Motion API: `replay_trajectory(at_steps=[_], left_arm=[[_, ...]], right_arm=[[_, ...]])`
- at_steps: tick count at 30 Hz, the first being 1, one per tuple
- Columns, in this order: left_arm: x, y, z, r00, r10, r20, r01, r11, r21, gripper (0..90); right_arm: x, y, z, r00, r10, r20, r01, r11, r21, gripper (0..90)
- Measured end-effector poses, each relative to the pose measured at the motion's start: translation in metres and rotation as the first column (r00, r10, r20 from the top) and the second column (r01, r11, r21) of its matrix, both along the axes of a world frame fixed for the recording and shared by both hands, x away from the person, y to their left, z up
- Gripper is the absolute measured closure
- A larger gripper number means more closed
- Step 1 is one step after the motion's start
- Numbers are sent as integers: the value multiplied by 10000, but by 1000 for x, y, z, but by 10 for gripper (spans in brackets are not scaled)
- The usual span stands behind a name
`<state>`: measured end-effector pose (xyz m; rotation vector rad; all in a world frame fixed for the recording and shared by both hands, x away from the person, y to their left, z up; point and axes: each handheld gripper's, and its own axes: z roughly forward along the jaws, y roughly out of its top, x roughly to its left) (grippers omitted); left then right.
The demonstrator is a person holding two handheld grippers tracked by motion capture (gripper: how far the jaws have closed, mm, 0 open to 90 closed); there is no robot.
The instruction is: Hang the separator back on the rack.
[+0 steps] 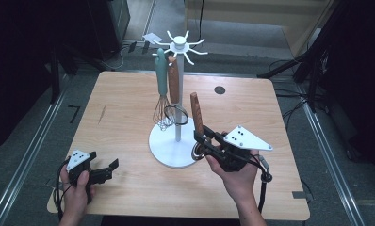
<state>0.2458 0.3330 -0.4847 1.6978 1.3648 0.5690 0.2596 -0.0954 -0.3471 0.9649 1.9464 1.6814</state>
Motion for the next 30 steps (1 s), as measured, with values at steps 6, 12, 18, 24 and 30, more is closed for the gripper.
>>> replay_trajectory(at_steps=[6, 12, 18, 24, 30], left_arm=[[0, 0, 0, 10000, -28, 4, 28, 10000, 48, 26], [0, -1, 0, 10000, -23, 17, 23, 10000, 56, 26], [0, -1, 0, 10000, -15, 16, 15, 10000, 49, 26], [0, -1, 0, 10000, -17, 30, 17, 10000, 54, 26], [0, -1, 0, 10000, -27, 27, 26, 10000, 63, 26]], right_arm=[[0, 2, 8, 9999, 49, 124, -50, 10000, 24, 712], [1, 4, 14, 9997, -17, 229, 15, 10000, 54, 712], [2, 6, 18, 9994, -49, 331, 48, 10000, 39, 712], [2, 8, 24, 9992, -151, 383, 146, 9998, 131, 712], [2, 9, 31, 9980, -207, 603, 196, 9996, 177, 712]])
